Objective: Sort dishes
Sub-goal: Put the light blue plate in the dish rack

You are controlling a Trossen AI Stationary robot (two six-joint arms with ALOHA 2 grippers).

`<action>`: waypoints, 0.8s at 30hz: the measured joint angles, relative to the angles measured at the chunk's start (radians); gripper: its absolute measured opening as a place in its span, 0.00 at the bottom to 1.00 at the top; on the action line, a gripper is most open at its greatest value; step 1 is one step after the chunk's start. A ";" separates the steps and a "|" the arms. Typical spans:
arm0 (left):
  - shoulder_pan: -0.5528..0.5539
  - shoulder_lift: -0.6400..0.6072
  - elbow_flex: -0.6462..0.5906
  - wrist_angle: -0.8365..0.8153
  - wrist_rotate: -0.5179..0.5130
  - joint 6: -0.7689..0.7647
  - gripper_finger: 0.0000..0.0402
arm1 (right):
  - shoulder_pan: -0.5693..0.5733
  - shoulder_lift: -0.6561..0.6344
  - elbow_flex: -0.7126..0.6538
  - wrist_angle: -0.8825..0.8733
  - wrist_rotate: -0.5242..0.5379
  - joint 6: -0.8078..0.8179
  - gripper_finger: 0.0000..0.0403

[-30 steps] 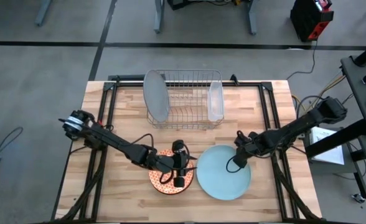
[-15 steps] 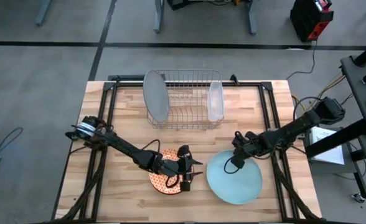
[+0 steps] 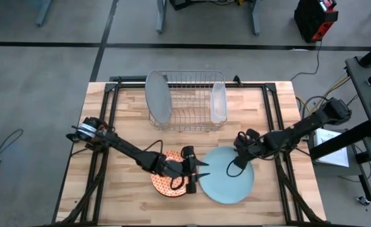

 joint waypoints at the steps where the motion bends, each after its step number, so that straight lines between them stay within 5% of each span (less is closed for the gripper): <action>1: 0.010 -0.001 0.008 -0.013 0.000 -0.040 0.38 | 0.006 0.000 0.018 -0.020 0.028 -0.021 0.00; 9: 0.078 -0.002 0.039 -0.201 0.012 -0.231 0.44 | 0.113 0.002 0.164 -0.153 0.270 -0.134 0.00; 17: 0.127 -0.007 0.040 -0.212 0.018 -0.249 0.55 | 0.263 0.003 0.219 -0.184 0.508 -0.259 0.00; 24: 0.153 -0.009 0.040 -0.213 0.021 -0.243 0.58 | 0.306 0.003 0.226 -0.186 0.576 -0.290 0.00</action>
